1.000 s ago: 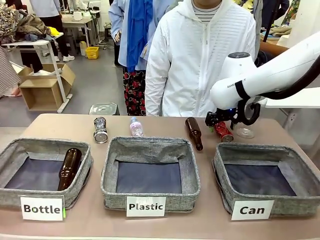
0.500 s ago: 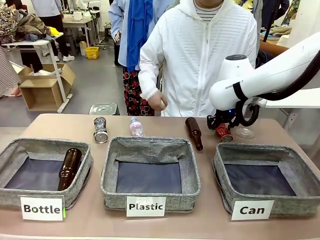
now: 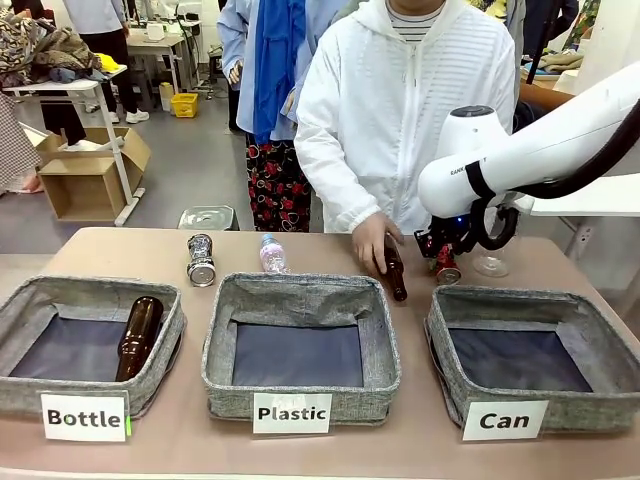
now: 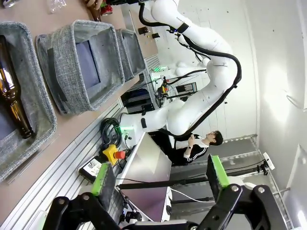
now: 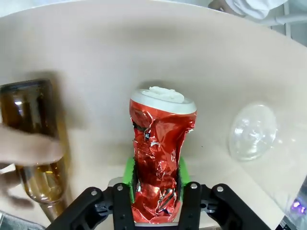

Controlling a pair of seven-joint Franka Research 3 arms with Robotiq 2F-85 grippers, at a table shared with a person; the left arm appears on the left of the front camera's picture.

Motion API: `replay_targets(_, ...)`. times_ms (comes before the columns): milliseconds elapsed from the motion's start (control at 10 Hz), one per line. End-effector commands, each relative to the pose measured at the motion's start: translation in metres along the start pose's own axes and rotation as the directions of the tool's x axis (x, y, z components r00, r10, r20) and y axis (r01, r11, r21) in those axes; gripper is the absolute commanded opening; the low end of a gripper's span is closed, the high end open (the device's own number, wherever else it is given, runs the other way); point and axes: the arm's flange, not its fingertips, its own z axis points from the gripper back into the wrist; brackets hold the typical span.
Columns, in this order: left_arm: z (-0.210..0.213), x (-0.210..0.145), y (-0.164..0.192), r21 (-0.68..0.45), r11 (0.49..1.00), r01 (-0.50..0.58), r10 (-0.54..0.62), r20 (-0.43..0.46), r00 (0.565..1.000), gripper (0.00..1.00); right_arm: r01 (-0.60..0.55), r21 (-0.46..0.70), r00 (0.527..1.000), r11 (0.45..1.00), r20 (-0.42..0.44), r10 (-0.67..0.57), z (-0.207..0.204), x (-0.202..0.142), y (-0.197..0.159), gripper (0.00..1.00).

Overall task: Sort the can waste into the basket.
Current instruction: Pick up the can waste from the table and place it in the right Fabric basket.

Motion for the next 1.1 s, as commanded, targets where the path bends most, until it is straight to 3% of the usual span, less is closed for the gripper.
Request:
replay_targets(0,0.000,-0.003,0.000,-0.003,1.000,0.007,-0.007,-0.007,1.000,1.00,-0.034,-0.011,0.998,0.999,0.048,0.034,0.047,-0.022,-0.004,0.00)
replay_targets(100,0.000,-0.003,0.000,-0.003,1.000,0.007,-0.007,-0.007,1.000,1.00,-0.071,-0.063,0.991,0.995,0.112,0.078,0.105,-0.059,-0.014,0.00)
replay_targets(300,0.000,-0.003,0.000,-0.003,1.000,0.007,-0.007,-0.007,1.000,1.00,-0.226,0.058,0.959,0.972,0.188,0.212,0.214,-0.144,-0.069,0.00)
replay_targets(500,0.000,-0.003,0.000,-0.003,1.000,0.007,-0.007,-0.007,1.000,1.00,-0.184,0.258,0.981,0.949,0.104,0.162,0.265,-0.215,-0.159,0.00)
replay_targets(600,0.000,-0.003,0.000,-0.003,1.000,0.007,-0.007,-0.007,1.000,1.00,-0.246,0.374,0.968,0.894,0.046,0.247,0.260,-0.237,-0.205,0.00)
replay_targets(700,0.000,-0.003,0.000,-0.003,1.000,0.007,-0.007,-0.007,1.000,1.00,-0.358,0.492,0.918,0.794,0.028,0.396,0.242,-0.256,-0.249,0.00)
replay_targets(800,0.000,-0.003,0.000,-0.003,1.000,0.007,-0.007,-0.007,1.000,1.00,-0.404,0.590,0.885,0.699,0.058,0.462,0.221,-0.270,-0.290,0.00)
replay_targets(900,0.000,-0.003,0.000,-0.003,1.000,0.007,-0.007,-0.007,1.000,1.00,-0.478,0.678,0.838,0.559,0.161,0.522,0.203,-0.287,-0.325,0.00)
replay_targets(1000,0.000,-0.003,0.000,-0.003,1.000,0.007,-0.007,-0.007,1.000,1.00,-0.496,0.721,0.839,0.483,0.256,0.480,0.192,-0.296,-0.348,0.00)
